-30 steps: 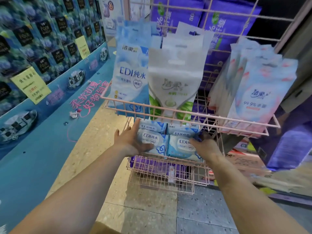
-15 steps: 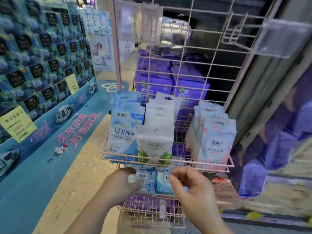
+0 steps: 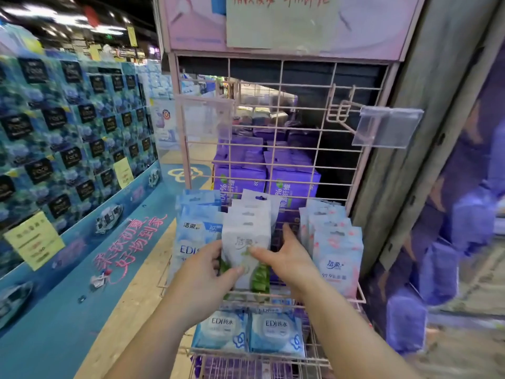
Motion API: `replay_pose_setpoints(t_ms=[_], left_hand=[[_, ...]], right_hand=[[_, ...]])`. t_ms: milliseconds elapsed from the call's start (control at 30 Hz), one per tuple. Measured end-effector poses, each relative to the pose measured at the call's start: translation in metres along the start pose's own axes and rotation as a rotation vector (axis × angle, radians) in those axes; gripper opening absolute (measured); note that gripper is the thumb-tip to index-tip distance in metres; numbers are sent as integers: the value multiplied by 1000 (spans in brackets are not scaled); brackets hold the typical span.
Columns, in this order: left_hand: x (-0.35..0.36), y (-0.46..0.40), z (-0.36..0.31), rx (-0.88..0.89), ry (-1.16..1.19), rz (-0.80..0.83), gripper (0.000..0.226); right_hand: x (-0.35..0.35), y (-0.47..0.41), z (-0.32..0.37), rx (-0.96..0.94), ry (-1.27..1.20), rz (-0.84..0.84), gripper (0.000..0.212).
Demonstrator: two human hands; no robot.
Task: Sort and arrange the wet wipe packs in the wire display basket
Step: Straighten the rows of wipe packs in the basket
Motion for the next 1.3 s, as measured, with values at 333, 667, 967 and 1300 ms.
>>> replay_pose_setpoints(t_ms=[333, 667, 967, 1300], left_hand=[[23, -10, 20, -229, 119, -22, 51], [42, -23, 2, -202, 97, -51, 52], [45, -56, 2, -149, 373, -62, 100], [34, -42, -34, 17, 476, -130, 65]], right_hand=[[14, -18, -2, -52, -274, 133, 109], [22, -31, -11, -96, -285, 159, 61], [12, -31, -5, -194, -182, -23, 48], [-7, -8, 26, -354, 0, -164, 49]])
Point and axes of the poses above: each hand's wrist, its own y-axis away from the middle knuckle, its own x-axis out of the palm, z = x × y, the point moved 6 cm from there along -y, towards the middle knuckle, and after that the axes turned 12 degrees about -y, right-handed, at the moved point
